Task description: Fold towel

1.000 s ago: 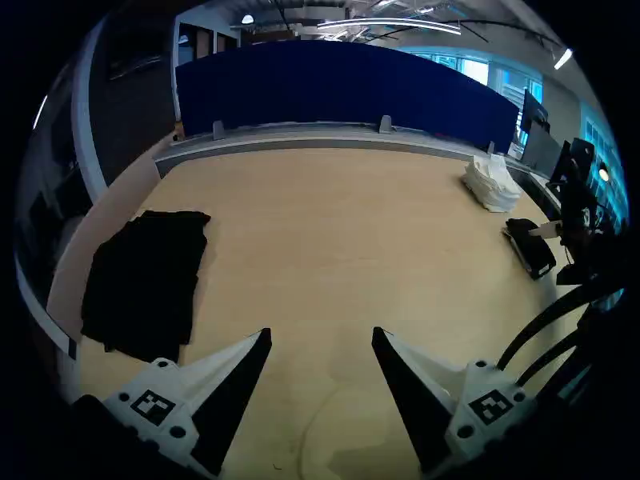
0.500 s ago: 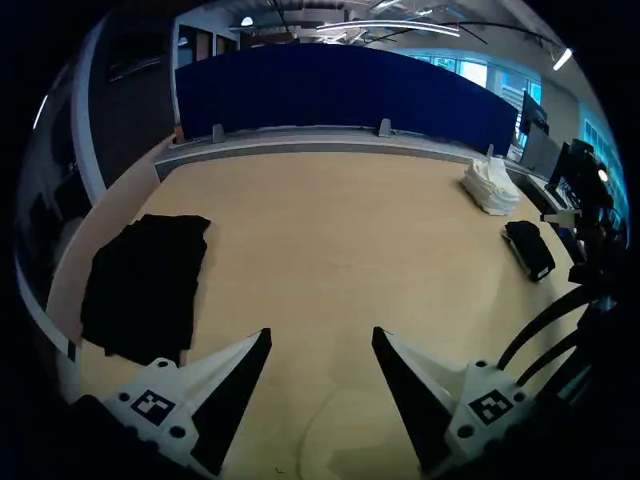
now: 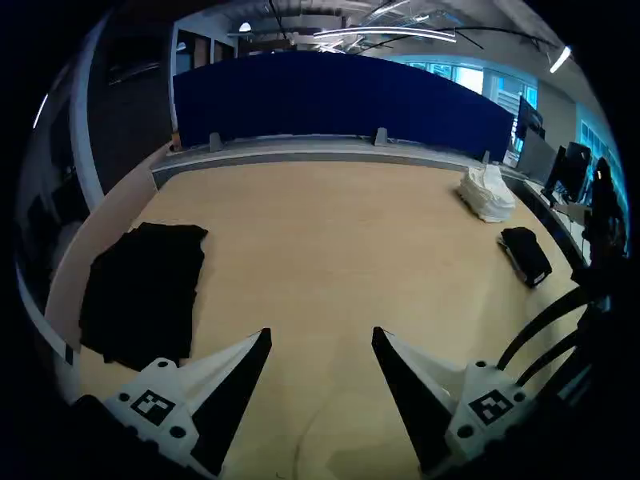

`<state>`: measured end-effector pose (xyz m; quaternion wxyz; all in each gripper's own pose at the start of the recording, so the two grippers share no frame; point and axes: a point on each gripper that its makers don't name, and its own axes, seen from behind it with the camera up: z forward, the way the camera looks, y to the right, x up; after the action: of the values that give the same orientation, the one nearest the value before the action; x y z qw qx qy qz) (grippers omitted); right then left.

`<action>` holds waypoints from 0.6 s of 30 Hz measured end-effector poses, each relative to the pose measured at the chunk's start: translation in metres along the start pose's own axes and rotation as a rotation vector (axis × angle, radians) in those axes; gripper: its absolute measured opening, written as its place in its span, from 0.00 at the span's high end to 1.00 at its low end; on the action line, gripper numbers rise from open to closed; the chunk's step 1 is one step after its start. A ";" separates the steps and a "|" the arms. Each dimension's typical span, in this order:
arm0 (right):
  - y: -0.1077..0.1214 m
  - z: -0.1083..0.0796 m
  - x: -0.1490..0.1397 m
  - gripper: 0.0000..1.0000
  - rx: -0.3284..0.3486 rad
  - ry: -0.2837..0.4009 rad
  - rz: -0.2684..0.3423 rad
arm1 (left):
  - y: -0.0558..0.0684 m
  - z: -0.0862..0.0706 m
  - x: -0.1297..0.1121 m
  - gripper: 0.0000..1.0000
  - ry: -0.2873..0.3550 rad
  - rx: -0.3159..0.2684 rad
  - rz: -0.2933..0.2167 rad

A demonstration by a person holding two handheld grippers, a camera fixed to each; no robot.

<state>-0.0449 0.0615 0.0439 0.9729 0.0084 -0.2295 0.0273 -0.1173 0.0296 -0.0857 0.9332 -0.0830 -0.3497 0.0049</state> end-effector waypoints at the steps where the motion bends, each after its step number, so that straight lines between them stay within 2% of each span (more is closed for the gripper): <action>1: -0.003 -0.003 0.003 0.00 0.001 0.016 0.001 | 0.000 0.000 0.002 0.07 0.007 -0.003 -0.002; 12: -0.036 -0.038 0.043 0.00 0.003 0.232 0.037 | 0.000 -0.004 0.023 0.06 0.101 -0.028 -0.013; 15: -0.048 -0.046 0.050 0.00 0.014 0.274 0.039 | -0.003 -0.008 0.035 0.06 0.152 -0.026 -0.022; 18: -0.055 -0.052 0.054 0.00 0.018 0.300 0.032 | -0.008 -0.016 0.056 0.06 0.240 -0.011 -0.033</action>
<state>0.0299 0.0110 0.0215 0.9956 0.0093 -0.0815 0.0459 -0.0652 0.0228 -0.0602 0.9678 -0.0822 -0.2370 -0.0222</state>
